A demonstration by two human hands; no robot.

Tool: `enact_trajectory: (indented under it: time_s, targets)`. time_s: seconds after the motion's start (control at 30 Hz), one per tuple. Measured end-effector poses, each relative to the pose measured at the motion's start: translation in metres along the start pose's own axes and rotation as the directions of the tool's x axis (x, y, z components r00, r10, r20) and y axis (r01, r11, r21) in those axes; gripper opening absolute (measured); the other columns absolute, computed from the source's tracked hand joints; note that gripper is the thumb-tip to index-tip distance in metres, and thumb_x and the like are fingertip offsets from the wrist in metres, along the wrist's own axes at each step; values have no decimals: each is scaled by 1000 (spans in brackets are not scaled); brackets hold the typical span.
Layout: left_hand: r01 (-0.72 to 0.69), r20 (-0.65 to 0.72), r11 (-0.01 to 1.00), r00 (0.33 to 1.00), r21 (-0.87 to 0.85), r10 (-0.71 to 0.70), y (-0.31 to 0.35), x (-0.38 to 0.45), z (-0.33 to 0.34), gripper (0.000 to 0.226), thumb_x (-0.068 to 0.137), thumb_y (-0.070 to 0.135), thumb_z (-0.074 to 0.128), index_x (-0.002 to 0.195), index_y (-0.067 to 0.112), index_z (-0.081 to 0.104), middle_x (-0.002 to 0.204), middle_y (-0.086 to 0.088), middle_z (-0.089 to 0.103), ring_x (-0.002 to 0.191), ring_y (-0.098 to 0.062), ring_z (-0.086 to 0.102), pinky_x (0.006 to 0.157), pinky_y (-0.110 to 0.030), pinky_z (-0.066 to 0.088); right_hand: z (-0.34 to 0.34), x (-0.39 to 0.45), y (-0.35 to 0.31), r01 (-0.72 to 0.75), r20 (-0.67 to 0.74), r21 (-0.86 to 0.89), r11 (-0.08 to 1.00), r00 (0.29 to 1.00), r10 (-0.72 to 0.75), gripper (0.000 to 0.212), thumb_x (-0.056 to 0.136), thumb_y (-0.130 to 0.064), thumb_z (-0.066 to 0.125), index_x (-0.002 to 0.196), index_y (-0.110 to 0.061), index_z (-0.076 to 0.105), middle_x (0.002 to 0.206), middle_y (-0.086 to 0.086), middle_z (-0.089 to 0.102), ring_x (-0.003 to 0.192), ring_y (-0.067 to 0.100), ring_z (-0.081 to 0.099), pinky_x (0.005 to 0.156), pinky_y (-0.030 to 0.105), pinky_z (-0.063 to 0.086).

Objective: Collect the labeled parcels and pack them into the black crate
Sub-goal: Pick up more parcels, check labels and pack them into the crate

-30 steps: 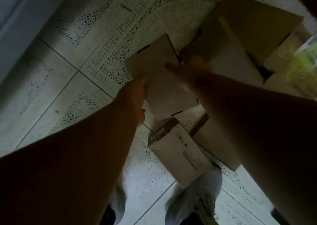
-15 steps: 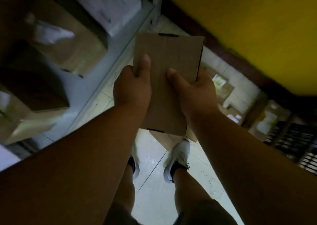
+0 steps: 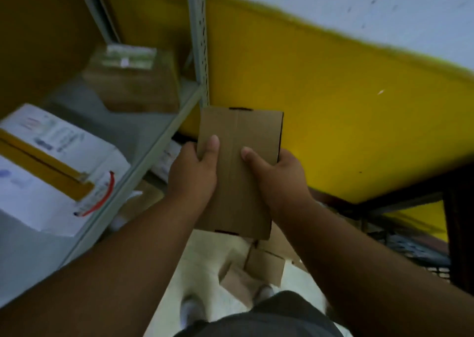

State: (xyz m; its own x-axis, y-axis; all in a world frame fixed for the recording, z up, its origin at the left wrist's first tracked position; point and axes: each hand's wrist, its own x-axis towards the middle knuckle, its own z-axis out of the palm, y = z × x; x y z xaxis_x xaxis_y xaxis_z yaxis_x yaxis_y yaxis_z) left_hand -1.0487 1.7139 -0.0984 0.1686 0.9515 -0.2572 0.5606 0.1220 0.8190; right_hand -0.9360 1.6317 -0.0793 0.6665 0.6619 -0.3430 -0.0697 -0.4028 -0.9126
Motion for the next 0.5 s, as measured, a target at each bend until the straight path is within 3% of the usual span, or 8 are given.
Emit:
enact_trajectory:
  time_s: [0.13,0.2,0.27,0.3,0.33,0.37,0.43,0.5]
  targets:
    - [-246,48,969,968,-33,247,22,-25,-38,74,86,51,63,149,36,27,146,-1,36,129,-20,45,104,-45,44,1,-21,-45,108,-58,44,993,993,-105,40,82,-54,72,107,-23,67,98,-5,74,87,15,73,77,43,62]
    - [-247,178,947,942,-208,284,45,-45,-61,90,74,72,60,150,45,23,155,3,28,137,-16,38,110,-45,38,3,-35,-74,144,152,191,971,973,-174,58,83,-74,54,112,-26,70,102,-2,76,93,18,74,82,45,60]
    - [-144,254,847,916,-511,309,66,-63,-87,89,66,84,56,144,43,43,145,-1,51,127,-18,54,102,-47,47,3,-58,-99,125,393,261,957,892,-223,80,74,-85,28,111,-30,73,102,-3,76,93,14,73,77,38,57]
    - [-84,286,792,905,-605,314,78,-74,-103,73,70,82,52,129,40,62,128,-4,65,116,-20,63,94,-47,53,3,-67,-107,180,433,242,953,859,-272,84,71,-86,24,111,-31,73,103,-4,76,91,12,71,75,32,55]
    - [-21,306,753,906,-658,292,89,-85,-120,60,75,79,46,107,37,75,116,-11,71,111,-26,66,91,-50,54,4,-76,-112,278,426,216,936,836,-346,80,72,-85,27,110,-32,73,104,-7,74,92,9,69,74,26,52]
    - [24,312,721,911,-693,270,95,-94,-133,60,76,79,45,94,34,79,118,-19,68,116,-36,61,97,-57,48,3,-83,-115,400,392,174,900,810,-436,70,74,-81,33,109,-33,71,105,-11,72,93,2,66,73,20,49]
    - [133,381,632,883,-764,274,97,-114,-152,67,64,73,68,109,24,76,140,-28,49,130,-48,44,105,-61,36,0,-94,-119,543,355,135,829,754,-552,62,70,-74,49,116,-34,60,109,-21,64,96,-14,59,69,9,47]
    - [161,411,537,826,-828,386,89,-135,-160,95,58,64,82,137,17,57,148,-22,43,129,-45,46,103,-54,41,-6,-99,-122,471,474,241,849,706,-526,82,60,-68,64,132,-36,42,104,-32,60,98,-17,58,74,11,52]
